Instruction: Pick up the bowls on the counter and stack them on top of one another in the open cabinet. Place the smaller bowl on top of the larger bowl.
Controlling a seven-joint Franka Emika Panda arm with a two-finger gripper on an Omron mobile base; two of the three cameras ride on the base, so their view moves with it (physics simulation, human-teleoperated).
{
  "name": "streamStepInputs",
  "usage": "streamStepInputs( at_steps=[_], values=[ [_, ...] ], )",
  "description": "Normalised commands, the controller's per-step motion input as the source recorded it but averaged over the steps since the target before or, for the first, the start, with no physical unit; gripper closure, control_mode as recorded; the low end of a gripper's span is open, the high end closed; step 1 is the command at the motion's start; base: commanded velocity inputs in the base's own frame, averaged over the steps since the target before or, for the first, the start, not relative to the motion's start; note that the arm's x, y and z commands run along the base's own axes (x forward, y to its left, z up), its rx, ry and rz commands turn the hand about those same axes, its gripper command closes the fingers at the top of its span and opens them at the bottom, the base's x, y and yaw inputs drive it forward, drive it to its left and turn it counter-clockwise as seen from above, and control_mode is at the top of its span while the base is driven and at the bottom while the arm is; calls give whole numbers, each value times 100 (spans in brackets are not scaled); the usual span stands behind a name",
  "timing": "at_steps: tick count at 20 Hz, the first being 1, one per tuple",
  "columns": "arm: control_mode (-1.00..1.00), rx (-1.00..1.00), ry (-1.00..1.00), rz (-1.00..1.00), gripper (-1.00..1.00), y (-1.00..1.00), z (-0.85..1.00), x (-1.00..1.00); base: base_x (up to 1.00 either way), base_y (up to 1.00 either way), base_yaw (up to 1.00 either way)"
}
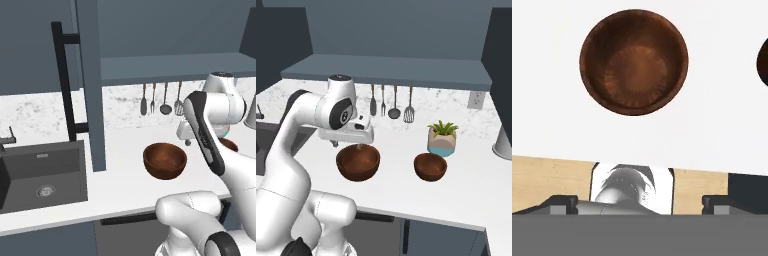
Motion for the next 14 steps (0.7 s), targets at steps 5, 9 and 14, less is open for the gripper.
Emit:
streamStepInputs(
  at_steps=[5, 9, 14],
  values=[
    [-100, 4, 17, -6, -100, -79, -48, 24, 0, 0, 0],
    [-100, 7, 23, -1, -100, -99, -39, 30, 0, 0, 0],
    [-100, 8, 20, 0, -100, -98, -32, 25, 0, 0, 0]
  ],
)
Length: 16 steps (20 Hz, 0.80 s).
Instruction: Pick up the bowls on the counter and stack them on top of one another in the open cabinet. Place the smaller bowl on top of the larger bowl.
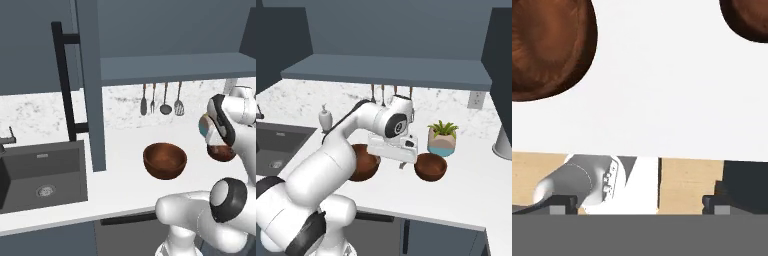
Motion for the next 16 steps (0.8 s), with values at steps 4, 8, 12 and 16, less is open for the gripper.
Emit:
streamStepInputs(
  at_steps=[4, 8, 12, 16],
  values=[
    [-100, 3, 25, -6, -100, -72, -21, 28, 0, 0, 0],
    [-100, 0, 17, -2, -100, -13, -11, 38, 0, 0, 0],
    [-100, 0, 2, 4, -100, -2, -5, 43, 0, 0, 0],
    [-100, 5, -2, 11, -100, -19, -12, 12, 0, 0, 0]
  ],
)
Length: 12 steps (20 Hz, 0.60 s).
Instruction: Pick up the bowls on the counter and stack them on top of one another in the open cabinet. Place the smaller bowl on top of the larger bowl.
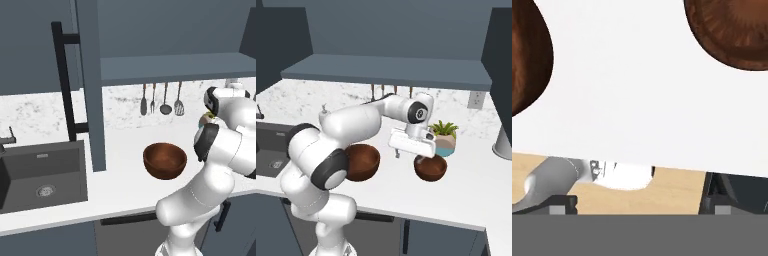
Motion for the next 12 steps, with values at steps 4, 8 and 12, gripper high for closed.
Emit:
streamStepInputs(
  at_steps=[4, 8, 12],
  values=[
    [-100, 0, -5, 6, -100, 0, -26, 15, 0, 0, 0],
    [-100, 0, -16, 2, -100, 5, -36, 16, 0, 0, 0],
    [-100, 0, -18, 1, -100, 6, -24, 18, 0, 0, 0]
  ],
)
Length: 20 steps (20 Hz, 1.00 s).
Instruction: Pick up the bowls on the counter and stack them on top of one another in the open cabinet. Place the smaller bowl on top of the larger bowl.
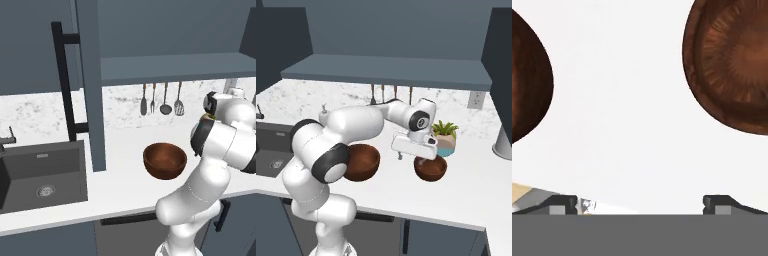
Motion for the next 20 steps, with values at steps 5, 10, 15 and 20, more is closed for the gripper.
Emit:
streamStepInputs(
  at_steps=[5, 10, 15, 20],
  values=[
    [-100, 0, 2, 0, -100, 5, 0, 47, 0, 0, 0],
    [-100, 0, 9, 0, -100, 0, -1, 51, 0, 0, 0],
    [-100, 0, 0, 3, -100, -8, -11, 27, 0, 0, 0],
    [-100, 0, 2, 2, -100, -3, -28, 14, 0, 0, 0]
  ],
)
